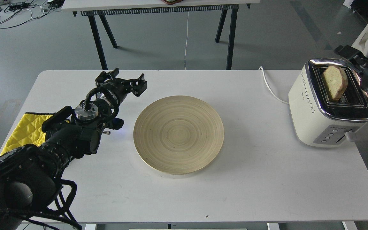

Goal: Put bread in toaster with right arm

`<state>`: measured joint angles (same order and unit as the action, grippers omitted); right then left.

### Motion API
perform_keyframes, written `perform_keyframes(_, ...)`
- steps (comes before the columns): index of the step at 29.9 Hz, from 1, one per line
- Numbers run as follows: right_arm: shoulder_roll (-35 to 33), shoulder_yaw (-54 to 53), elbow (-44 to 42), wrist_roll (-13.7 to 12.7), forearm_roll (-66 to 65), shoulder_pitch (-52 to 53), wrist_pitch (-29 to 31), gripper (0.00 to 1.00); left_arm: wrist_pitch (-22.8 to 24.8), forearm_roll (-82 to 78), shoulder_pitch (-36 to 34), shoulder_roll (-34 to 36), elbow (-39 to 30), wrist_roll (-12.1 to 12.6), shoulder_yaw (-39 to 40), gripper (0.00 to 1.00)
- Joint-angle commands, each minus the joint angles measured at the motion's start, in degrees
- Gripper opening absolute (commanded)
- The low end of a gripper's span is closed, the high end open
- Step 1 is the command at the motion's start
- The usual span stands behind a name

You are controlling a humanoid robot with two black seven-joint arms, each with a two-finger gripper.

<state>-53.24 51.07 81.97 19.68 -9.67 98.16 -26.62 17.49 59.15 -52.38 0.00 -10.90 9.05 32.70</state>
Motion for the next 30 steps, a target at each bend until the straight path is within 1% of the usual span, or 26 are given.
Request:
perform_keyframes(1,0.25,-7.54,0.03,-0.08,3.07,-0.33,0.78,0.98,0.0,0.0,0.0,0.0,-0.08,0.0,0.0,1.0)
perform_keyframes(3,0.51,-11.5,-0.15,-0.16,4.74,-0.59,0.87,0.98,0.0,0.0,0.0,0.0,0.01,0.0,0.0,1.0)
perform_keyframes(5,1.73,-15.8,-0.5,0.18,7.63,-3.22,0.87,0.99,0.0,0.0,0.0,0.0,0.01,0.0,0.0,1.0)
perform_keyframes(8,7.79,-25.02,-1.81,0.71,13.08,-9.71,1.04,0.99,0.0,0.0,0.0,0.0,0.01,0.0,0.0,1.0)
perform_keyframes(10,10.17,-31.96,-3.22,1.94,15.29,-15.25,1.48,0.99,0.0,0.0,0.0,0.0,0.01,0.0,0.0,1.0)
perform_keyframes(11,10.87,-35.13,-3.83,2.73,15.82,-17.8,2.61,0.99,0.0,0.0,0.0,0.0,0.01,0.0,0.0,1.0)
perform_keyframes(13,13.77,-41.29,-6.28,4.31,16.96,-22.99,7.61,0.99,0.0,0.0,0.0,0.0,0.01,0.0,0.0,1.0)
perform_keyframes(15,17.89,-46.48,-10.58,5.45,18.45,-27.38,14.19,0.99,0.0,0.0,0.0,0.0,0.0,0.0,0.0,1.0)
perform_keyframes(19,23.35,-52.82,-18.24,8.26,20.56,-33.02,24.83,0.99,0.0,0.0,0.0,0.0,0.01,0.0,0.0,1.0)
perform_keyframes(23,28.71,-57.22,-25.79,8.32,21.88,-38.73,37.04,0.99,0.0,0.0,0.0,0.0,0.01,0.0,0.0,1.0)
perform_keyframes(27,33.2,-57.49,-31.86,8.32,22.5,-43.21,49.09,0.99,0.0,0.0,0.0,0.0,-0.08,0.0,0.0,1.0)
perform_keyframes(30,34.96,-57.49,-33.98,8.32,22.68,-45.59,53.85,0.99,0.0,0.0,0.0,0.0,0.0,0.0,0.0,1.0)
